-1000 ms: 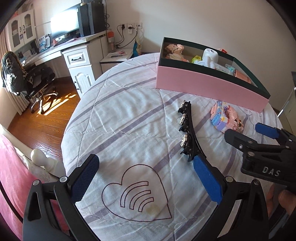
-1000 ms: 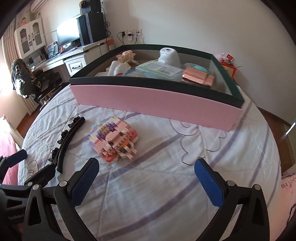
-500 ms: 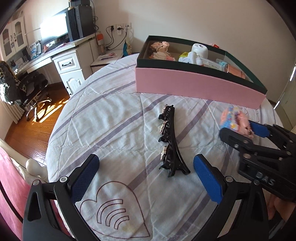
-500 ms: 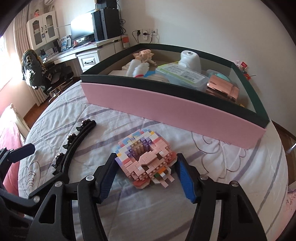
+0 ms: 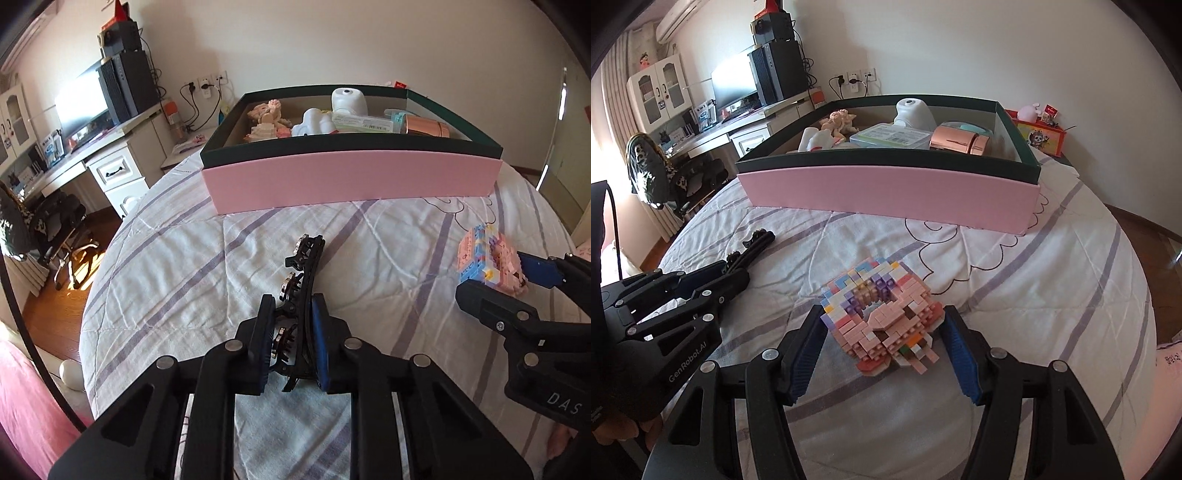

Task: Organize rigid objects
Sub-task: 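Grasp the black hair clip with the left tool while the right tool grasps the pink block figure, then carry the hair clip into the pink box while the right tool drops the block figure there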

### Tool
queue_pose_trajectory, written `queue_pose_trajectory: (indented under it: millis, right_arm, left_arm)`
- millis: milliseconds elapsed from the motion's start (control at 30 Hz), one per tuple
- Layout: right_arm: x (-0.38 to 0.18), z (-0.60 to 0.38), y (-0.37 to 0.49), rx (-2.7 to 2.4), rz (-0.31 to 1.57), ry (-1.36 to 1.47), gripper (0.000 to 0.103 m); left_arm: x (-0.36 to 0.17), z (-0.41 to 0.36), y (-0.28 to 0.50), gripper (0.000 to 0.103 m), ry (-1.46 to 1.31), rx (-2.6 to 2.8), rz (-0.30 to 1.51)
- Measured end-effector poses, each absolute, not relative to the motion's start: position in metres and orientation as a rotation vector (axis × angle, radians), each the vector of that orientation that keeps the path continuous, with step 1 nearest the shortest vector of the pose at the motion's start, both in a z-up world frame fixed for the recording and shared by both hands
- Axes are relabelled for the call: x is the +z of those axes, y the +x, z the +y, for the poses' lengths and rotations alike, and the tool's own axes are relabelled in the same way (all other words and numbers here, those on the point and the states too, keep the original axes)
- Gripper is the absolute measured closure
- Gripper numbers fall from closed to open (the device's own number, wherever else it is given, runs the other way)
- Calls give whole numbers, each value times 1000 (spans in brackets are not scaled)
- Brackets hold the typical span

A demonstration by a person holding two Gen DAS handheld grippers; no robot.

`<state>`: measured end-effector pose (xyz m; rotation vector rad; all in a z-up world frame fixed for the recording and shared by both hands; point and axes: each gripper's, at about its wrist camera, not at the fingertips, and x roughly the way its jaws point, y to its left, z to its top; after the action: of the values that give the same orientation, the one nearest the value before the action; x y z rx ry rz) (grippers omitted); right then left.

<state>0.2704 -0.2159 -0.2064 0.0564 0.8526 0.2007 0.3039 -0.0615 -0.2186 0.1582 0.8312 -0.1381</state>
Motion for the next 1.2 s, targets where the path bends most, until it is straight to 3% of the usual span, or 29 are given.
queue_pose_trajectory:
  millis: [733, 1200]
  right_arm:
    - [-175, -229, 245, 219, 737, 113, 39]
    - [-123, -241, 329, 224, 648, 29, 39]
  left_arm:
    - [-171, -83, 276, 84, 86, -297, 740]
    - [-114, -105, 386, 84, 142, -374, 671]
